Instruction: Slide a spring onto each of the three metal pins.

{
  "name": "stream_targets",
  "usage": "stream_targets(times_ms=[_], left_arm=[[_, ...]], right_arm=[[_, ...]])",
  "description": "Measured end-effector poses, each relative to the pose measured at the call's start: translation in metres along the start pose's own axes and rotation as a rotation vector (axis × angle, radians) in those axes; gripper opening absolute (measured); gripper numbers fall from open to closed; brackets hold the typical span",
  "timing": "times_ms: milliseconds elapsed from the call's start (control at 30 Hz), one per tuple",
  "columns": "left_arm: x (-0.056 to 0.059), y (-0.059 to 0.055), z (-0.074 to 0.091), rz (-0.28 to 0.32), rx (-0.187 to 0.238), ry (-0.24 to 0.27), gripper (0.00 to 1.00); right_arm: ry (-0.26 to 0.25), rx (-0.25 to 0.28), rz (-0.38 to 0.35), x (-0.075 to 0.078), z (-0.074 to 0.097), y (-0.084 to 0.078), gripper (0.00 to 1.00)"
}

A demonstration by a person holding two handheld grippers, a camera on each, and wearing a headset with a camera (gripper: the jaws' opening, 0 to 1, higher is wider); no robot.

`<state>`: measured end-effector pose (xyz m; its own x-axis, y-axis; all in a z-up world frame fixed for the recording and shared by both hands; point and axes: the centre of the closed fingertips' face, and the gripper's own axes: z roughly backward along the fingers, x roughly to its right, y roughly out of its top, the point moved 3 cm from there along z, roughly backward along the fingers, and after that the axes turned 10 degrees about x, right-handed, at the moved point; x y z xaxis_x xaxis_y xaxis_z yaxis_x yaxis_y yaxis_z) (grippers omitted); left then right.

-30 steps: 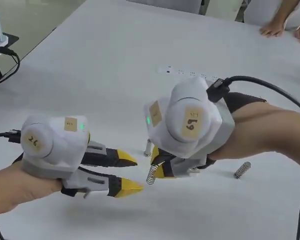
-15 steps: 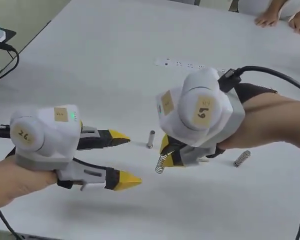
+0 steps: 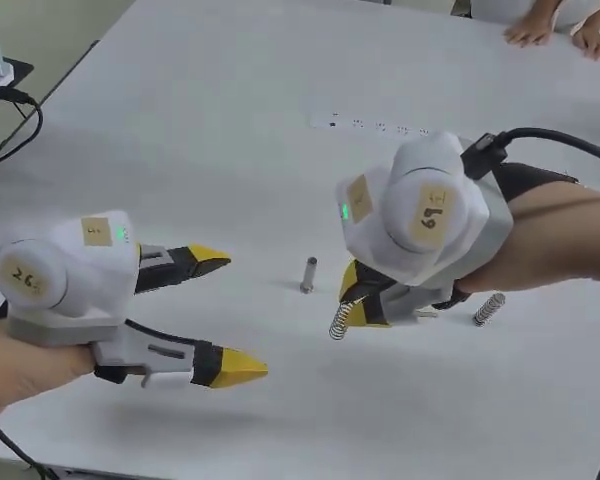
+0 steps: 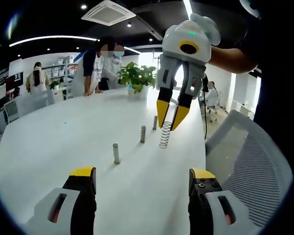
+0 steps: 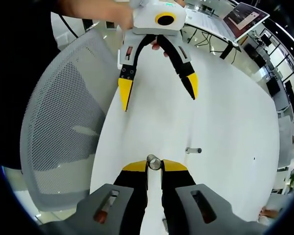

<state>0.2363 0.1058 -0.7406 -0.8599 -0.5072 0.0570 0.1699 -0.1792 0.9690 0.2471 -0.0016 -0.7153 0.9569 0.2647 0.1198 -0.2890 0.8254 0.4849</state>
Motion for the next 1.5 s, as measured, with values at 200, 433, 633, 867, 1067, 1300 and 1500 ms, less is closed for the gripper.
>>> stream_targets(times_ms=[200, 433, 633, 867, 1067, 1300, 1500], left_arm=[[-0.004, 0.001, 0.004, 0.016, 0.005, 0.019, 0.82], [-0.011, 0.001, 0.010, 0.050, 0.028, 0.064, 0.94], [-0.009, -0.003, 0.012, 0.059, 0.025, 0.061, 0.98], [-0.012, -0.006, 0.013, 0.064, 0.026, 0.062, 0.98], [-0.010, -0.007, 0.014, 0.069, 0.022, 0.041, 0.98], [-0.009, -0.008, 0.013, 0.069, 0.018, 0.037, 0.98], [-0.009, -0.008, 0.011, 0.068, 0.017, 0.030, 0.98]], right_arm=[[-0.008, -0.003, -0.003, 0.002, -0.001, 0.000, 0.07], [-0.014, 0.000, -0.009, 0.004, 0.001, 0.002, 0.07], [-0.005, -0.011, -0.008, 0.003, -0.002, 0.000, 0.07], [-0.012, -0.004, -0.014, 0.007, -0.001, 0.002, 0.07], [-0.014, -0.006, -0.023, 0.011, 0.001, 0.003, 0.07], [-0.017, -0.010, -0.032, 0.019, 0.001, 0.002, 0.07], [-0.028, -0.008, -0.044, 0.030, 0.004, 0.000, 0.07]])
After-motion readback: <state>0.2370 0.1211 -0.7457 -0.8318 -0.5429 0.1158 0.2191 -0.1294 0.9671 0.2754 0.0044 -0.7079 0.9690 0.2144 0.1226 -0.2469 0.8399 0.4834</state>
